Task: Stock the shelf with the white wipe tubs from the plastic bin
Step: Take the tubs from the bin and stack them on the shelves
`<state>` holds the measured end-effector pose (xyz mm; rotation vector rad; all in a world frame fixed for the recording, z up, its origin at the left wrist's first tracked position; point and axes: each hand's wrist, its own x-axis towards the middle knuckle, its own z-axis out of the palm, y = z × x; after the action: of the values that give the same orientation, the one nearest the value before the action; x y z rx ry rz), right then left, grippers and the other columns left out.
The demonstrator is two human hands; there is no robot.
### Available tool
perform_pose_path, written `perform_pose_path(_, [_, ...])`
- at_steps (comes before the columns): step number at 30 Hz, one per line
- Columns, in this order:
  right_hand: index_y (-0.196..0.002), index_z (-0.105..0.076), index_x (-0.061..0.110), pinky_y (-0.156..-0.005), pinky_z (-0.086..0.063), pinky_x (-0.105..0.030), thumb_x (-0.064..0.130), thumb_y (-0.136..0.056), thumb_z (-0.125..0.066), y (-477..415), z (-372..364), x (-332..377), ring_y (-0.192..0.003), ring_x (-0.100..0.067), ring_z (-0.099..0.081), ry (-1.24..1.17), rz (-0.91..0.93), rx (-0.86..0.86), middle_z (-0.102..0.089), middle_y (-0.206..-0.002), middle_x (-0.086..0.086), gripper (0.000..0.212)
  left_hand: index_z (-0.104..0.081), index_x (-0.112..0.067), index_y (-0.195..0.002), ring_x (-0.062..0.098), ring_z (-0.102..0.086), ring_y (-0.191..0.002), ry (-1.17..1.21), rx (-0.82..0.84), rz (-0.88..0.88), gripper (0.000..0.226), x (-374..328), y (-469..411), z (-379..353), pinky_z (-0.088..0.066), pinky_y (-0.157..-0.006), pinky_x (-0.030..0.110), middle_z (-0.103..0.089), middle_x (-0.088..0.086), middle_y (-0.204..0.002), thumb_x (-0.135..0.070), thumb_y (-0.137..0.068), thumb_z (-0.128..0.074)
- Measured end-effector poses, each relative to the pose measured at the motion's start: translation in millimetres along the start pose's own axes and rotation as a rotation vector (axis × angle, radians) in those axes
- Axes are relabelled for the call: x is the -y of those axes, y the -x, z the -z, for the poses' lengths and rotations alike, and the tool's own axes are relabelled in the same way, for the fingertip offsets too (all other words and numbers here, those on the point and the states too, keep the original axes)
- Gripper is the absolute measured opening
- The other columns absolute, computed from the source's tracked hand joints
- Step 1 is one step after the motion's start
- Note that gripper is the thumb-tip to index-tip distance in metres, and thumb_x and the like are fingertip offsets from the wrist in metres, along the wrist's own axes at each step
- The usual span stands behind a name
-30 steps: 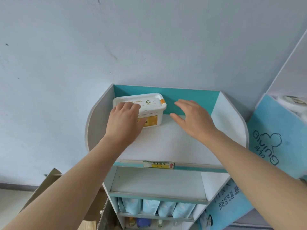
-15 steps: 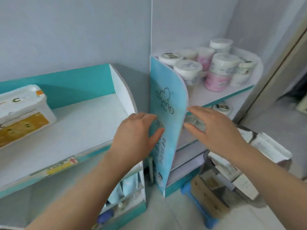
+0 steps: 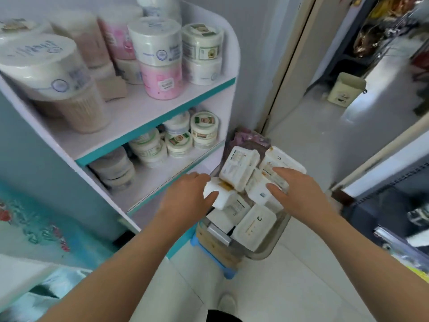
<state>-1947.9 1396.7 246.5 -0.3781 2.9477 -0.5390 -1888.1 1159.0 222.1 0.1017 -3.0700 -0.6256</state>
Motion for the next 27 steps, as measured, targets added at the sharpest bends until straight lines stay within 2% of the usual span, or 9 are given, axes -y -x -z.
perform_pose_path(4, [-0.138,-0.047,0.019,-0.096,-0.041,-0.032,0.039,-0.092,-0.055,-27.8,-13.7,-48.2,-0.121,-0.021,-0.052,-0.023,-0.092,0.072,-0.053,-0.137,-0.004,0.051,-0.051,-0.023,-0.133,0.022,-0.052,-0.111,-0.022,0.138,0.061,0.047,-14.2,-45.6,-48.6,-0.044,-0.092,0.035,-0.059,0.002,-0.122,-0.045,-0.092,-0.051])
perform_pose_path(8, [-0.137,-0.047,0.016,-0.091,-0.044,-0.032,0.041,-0.091,-0.055,-56.8,-41.6,-75.6,-0.116,-0.024,-0.055,-0.064,-0.14,0.131,-0.057,-0.132,-0.007,0.052,-0.046,-0.022,-0.136,0.023,-0.05,-0.116,-0.052,0.245,0.164,0.05,-4.9,-83.3,-88.8,-0.044,-0.095,0.036,-0.054,0.004,-0.128,-0.044,-0.092,-0.053])
perform_pose_path(11, [-0.14,-0.044,0.018,-0.097,-0.038,-0.028,0.045,-0.092,-0.052,-75.5,-74.1,-79.8,-0.123,-0.02,-0.05,-0.143,-0.172,0.207,-0.05,-0.141,-0.004,0.055,-0.044,-0.021,-0.137,0.024,-0.051,-0.115,-0.036,0.298,0.248,0.057,15.2,-105.6,-113.5,-0.045,-0.095,0.039,-0.053,0.006,-0.128,-0.046,-0.088,-0.059])
perform_pose_path(13, [-0.141,-0.043,0.02,-0.096,-0.036,-0.025,0.047,-0.092,-0.051,-87.0,-96.8,-75.6,-0.126,-0.017,-0.048,-0.195,-0.191,0.259,-0.046,-0.144,-0.001,0.056,-0.044,-0.02,-0.134,0.025,-0.052,-0.11,-0.027,0.315,0.285,0.061,30.4,-115.0,-128.1,-0.047,-0.093,0.042,-0.054,0.007,-0.125,-0.048,-0.083,-0.064])
perform_pose_path(17, [-0.14,-0.043,0.02,-0.099,-0.04,-0.03,0.048,-0.091,-0.052,-108.9,-139.0,-63.6,-0.119,-0.021,-0.054,-0.281,-0.208,0.33,-0.048,-0.142,-0.003,0.057,-0.032,-0.017,-0.139,0.028,-0.046,-0.117,0.005,0.39,0.38,0.081,54.3,-123.7,-154.6,-0.046,-0.094,0.043,-0.045,0.011,-0.132,-0.053,-0.077,-0.069])
perform_pose_path(20, [-0.139,-0.045,0.019,-0.101,-0.038,-0.031,0.044,-0.091,-0.055,-123.6,-167.4,-56.8,-0.123,-0.019,-0.049,-0.35,-0.233,0.384,-0.051,-0.139,-0.004,0.055,-0.03,-0.014,-0.135,0.029,-0.048,-0.113,0.059,0.417,0.405,0.091,63.6,-127.8,-173.9,-0.047,-0.093,0.044,-0.048,0.013,-0.126,-0.056,-0.068,-0.076])
perform_pose_path(24, [-0.136,-0.05,0.02,-0.1,-0.041,-0.031,0.04,-0.089,-0.058,-136.3,-197.3,-54.4,-0.122,-0.02,-0.051,-0.432,-0.261,0.45,-0.054,-0.134,-0.007,0.051,-0.011,-0.011,-0.146,0.031,-0.04,-0.124,0.115,0.406,0.402,0.118,64.2,-128.8,-197.1,-0.043,-0.101,0.045,-0.04,0.013,-0.137,-0.055,-0.061,-0.081])
perform_pose_path(26, [-0.125,-0.059,0.013,-0.097,-0.046,-0.038,0.033,-0.091,-0.057,-141.3,-208.0,-56.0,-0.114,-0.026,-0.057,-0.431,-0.238,0.473,-0.06,-0.122,-0.014,0.039,-0.01,-0.009,-0.146,0.03,-0.039,-0.123,0.077,0.359,0.382,0.123,62.9,-129.2,-204.0,-0.041,-0.1,0.042,-0.038,0.013,-0.137,-0.056,-0.058,-0.082])
perform_pose_path(27, [-0.114,-0.063,0.007,-0.094,-0.048,-0.042,0.028,-0.093,-0.056,-143.6,-211.9,-57.1,-0.107,-0.031,-0.06,-0.441,-0.226,0.482,-0.064,-0.111,-0.019,0.03,-0.009,-0.008,-0.146,0.03,-0.039,-0.123,0.046,0.343,0.372,0.125,62.2,-129.5,-206.6,-0.04,-0.1,0.041,-0.038,0.013,-0.137,-0.057,-0.057,-0.082])
